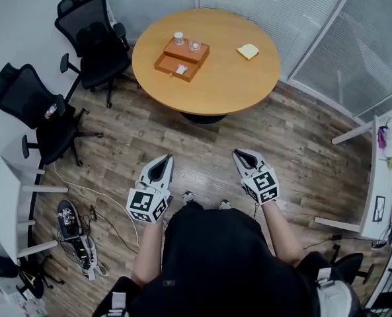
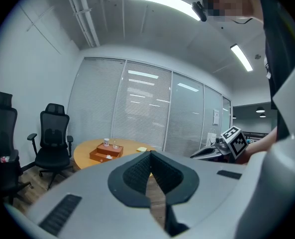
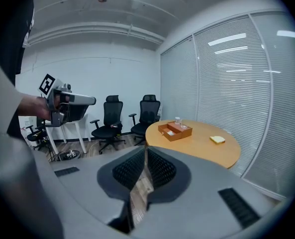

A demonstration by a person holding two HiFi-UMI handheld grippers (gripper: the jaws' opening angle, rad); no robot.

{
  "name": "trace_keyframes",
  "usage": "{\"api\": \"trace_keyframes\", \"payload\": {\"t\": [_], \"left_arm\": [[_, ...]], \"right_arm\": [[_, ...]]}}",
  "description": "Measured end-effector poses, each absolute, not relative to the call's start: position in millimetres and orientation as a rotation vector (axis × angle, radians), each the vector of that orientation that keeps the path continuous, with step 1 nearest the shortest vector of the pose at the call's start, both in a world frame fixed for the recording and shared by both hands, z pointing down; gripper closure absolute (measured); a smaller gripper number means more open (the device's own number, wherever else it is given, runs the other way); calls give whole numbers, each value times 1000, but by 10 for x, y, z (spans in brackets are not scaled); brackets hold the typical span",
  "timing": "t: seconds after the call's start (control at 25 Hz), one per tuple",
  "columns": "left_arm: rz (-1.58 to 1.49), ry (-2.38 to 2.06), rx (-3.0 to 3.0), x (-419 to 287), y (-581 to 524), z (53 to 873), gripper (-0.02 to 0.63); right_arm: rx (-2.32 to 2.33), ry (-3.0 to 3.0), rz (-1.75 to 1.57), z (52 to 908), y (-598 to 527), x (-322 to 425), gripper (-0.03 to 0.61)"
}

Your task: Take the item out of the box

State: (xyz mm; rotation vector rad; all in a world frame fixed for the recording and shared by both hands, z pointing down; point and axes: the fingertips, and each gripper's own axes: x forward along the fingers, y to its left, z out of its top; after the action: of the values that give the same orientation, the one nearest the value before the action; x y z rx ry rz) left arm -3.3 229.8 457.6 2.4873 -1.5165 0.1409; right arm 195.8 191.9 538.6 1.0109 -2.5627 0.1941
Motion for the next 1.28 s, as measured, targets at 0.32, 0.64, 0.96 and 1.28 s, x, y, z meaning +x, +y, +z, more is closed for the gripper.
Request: {"api": "trace_keyframes", "payload": {"t": [0.32,0.64,0.96,1.28], "left_arm": [[142,-1466,2498,-553,2296,4673,607],[159,-1439,2507,-998,2274,4737,607],[119,-1442,2494,-1049,2222,4744,607],[35,-1501,2457,-1097,2123,4647,607]], "right_arm": [[1073,-2522,215,5491,1879,1499,565],[1132,-2497,235,5509,1946,1183,565],[1122,-2480,253,5533,1846,1099,565],[1088,-2507,254,5580,1539,989,565]]}}
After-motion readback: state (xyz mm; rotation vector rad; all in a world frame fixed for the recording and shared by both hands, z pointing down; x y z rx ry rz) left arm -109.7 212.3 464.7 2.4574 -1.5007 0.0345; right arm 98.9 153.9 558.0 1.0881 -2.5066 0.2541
